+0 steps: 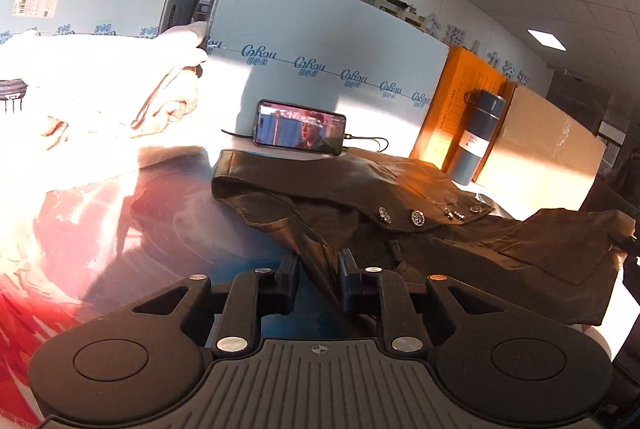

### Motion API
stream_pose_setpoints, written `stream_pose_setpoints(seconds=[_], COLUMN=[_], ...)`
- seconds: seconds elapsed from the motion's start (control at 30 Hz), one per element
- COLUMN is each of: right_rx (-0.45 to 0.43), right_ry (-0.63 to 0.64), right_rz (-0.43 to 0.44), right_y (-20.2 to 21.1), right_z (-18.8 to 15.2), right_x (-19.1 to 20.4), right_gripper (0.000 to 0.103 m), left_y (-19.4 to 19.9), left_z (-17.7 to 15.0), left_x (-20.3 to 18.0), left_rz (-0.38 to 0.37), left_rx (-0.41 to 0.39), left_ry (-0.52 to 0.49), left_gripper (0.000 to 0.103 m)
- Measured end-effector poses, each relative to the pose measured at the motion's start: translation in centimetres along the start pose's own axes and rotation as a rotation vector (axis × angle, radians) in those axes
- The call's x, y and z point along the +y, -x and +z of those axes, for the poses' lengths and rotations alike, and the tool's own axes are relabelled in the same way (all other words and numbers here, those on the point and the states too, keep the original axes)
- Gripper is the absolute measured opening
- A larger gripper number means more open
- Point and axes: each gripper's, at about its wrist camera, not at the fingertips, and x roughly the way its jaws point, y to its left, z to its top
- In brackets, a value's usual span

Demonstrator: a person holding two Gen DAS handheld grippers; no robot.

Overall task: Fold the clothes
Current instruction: 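Lower the jacket flat on the mat and open both grippers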

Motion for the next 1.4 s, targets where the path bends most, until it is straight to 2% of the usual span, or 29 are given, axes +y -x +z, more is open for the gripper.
stream_pose_setpoints(seconds=[0.07, 0.13, 0.2, 0.23, 0.3, 0.33, 0.4, 0.43, 0.47, 0.63, 0.77, 0.9, 0.97, 1.03, 1.1, 1.13, 1.2, 1.33, 1.4], right_rx=[0.027, 0.054, 0.081, 0.095, 0.122, 0.135, 0.13, 0.093, 0.077, 0.066, 0.16, 0.241, 0.273, 0.306, 0.313, 0.321, 0.332, 0.353, 0.346], right_ry=[0.04, 0.079, 0.119, 0.139, 0.178, 0.198, 0.229, 0.235, 0.247, 0.324, 0.314, 0.344, 0.373, 0.403, 0.458, 0.468, 0.503, 0.602, 0.652], right_rz=[-0.039, -0.077, -0.116, -0.135, -0.174, -0.193, -0.232, -0.251, -0.253, -0.213, -0.257, -0.314, -0.336, -0.359, -0.421, -0.435, -0.432, -0.425, -0.46], right_y=[0.5, 0.9, 1.4, 1.6, 2.1, 2.3, 2.5, 2.3, 1.4, -5.3, -13.9, -20.2, -22.6, -25.1, -26.4, -26.8, -26.4, -24.1, -22.6], right_z=[0.0, 0.0, 0.0, 0.0, 0.0, 0.1, 0.7, 1.6, 2.3, 5.0, 6.6, 6.8, 6.6, 6.5, 6.0, 5.8, 5.4, 4.4, 3.9], right_x=[0.1, 0.3, 0.4, 0.5, 0.6, 0.7, 0.7, 0.6, 0.6, 0.9, 0.3, 0.0, 0.0, 0.1, 0.5, 0.6, 0.7, 1.1, 1.1], right_gripper=[0.007, 0.008, 0.018, 0.024, 0.062, 0.066, 0.068, 0.07, 0.071, 0.076, 0.076, 0.072, 0.072, 0.063, 0.024, 0.014, 0.005, 0.004, 0.001], left_y=[0.0, -0.5, -0.8, -0.8, -0.9, -0.9, -1.0, -1.5, -2.0, -7.0, -10.7, -11.9, -12.6, -13.3, -14.5, -15.1, -16.6, -18.4, -18.6], left_z=[-0.4, -0.8, -1.0, -1.0, -0.4, -0.1, 0.7, 1.1, 1.6, 3.9, 4.6, 4.2, 4.0, 3.9, 3.7, 3.5, 3.3, 3.3, 3.6], left_x=[0.9, 1.9, 2.8, 3.2, 4.0, 4.3, 4.2, 3.8, 3.3, 0.9, -1.3, -3.8, -5.1, -6.5, -8.0, -8.4, -8.7, -7.8, -7.1], left_rz=[0.052, 0.14, 0.248, 0.3, 0.372, 0.398, 0.379, 0.37, 0.36, 0.286, 0.217, 0.072, 0.045, 0.021, 0.007, -0.002, 0.003, 0.05, 0.037], left_rx=[0.02, 0.044, 0.055, 0.059, 0.05, 0.042, 0.01, -0.006, -0.02, 0.002, 0.035, 0.046, 0.047, 0.048, 0.059, 0.069, 0.097, 0.141, 0.158], left_ry=[0.014, 0.02, 0.024, 0.032, 0.045, 0.051, 0.038, 0.013, -0.017, -0.177, -0.257, -0.312, -0.349, -0.391, -0.456, -0.482, -0.515, -0.514, -0.474], left_gripper=[0.019, 0.019, 0.019, 0.02, 0.021, 0.024, 0.049, 0.07, 0.077, 0.077, 0.077, 0.077, 0.078, 0.078, 0.078, 0.078, 0.079, 0.079, 0.08])
